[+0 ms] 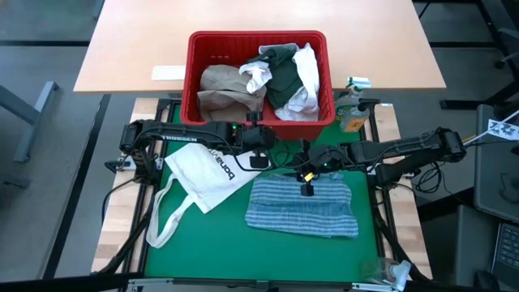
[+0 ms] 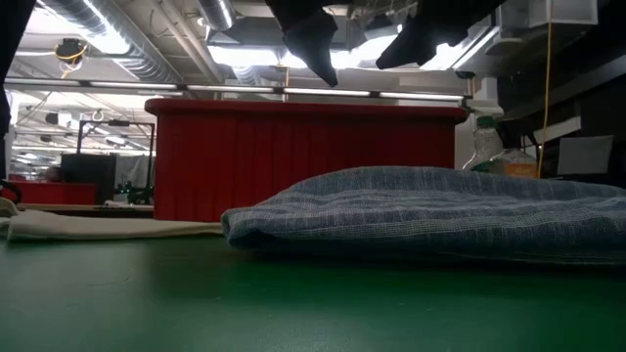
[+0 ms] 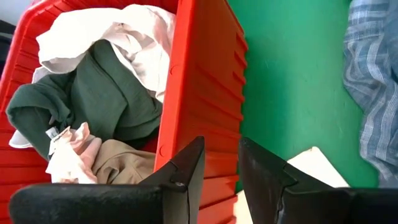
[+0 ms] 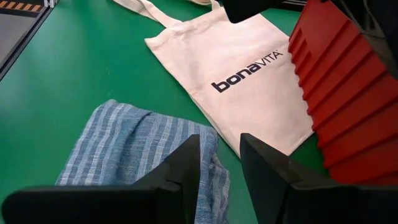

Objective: Fold Laundry from Bin
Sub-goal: Remove the brown shorts from the red bin

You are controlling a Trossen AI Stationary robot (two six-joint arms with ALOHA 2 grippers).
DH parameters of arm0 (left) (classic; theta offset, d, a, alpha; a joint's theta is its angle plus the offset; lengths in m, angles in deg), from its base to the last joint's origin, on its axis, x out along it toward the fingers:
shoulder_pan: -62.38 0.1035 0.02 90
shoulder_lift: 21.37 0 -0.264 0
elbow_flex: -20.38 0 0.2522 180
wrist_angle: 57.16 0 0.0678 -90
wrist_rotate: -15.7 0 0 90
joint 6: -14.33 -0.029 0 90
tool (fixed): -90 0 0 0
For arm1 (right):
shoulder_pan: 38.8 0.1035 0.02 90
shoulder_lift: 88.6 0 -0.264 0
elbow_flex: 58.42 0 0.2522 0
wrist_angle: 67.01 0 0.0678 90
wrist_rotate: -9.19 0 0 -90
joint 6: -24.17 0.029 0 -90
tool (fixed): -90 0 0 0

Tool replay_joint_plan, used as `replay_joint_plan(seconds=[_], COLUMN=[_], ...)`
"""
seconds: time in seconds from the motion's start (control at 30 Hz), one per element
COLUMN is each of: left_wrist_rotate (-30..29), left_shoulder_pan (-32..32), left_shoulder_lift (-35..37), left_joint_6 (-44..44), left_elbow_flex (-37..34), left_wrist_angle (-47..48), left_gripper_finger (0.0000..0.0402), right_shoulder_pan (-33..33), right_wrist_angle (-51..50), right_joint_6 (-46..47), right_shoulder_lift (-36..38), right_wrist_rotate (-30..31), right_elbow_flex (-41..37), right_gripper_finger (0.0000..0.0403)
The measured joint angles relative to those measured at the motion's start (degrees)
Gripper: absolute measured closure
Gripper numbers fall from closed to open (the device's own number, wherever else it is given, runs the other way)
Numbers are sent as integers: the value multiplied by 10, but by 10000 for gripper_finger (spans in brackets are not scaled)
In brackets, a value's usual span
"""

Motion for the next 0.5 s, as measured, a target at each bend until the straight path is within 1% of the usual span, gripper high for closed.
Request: replay_joint_plan(seconds=[0.37,0.5], left_wrist_rotate=[0,-3], left_shoulder_pan=[0,5], left_shoulder_lift=[0,0], left_joint_6=[-17,-1], left_elbow_flex=[0,0], left_wrist_angle=[-15,-20], left_gripper_finger=[307,291], right_shoulder_pan=[0,0], right_wrist_angle=[0,0], right_joint_6=[0,0], right_shoulder_lift=[0,0], right_wrist_rotate=[0,0], right_elbow_flex=[0,0], right_gripper_finger=[288,288])
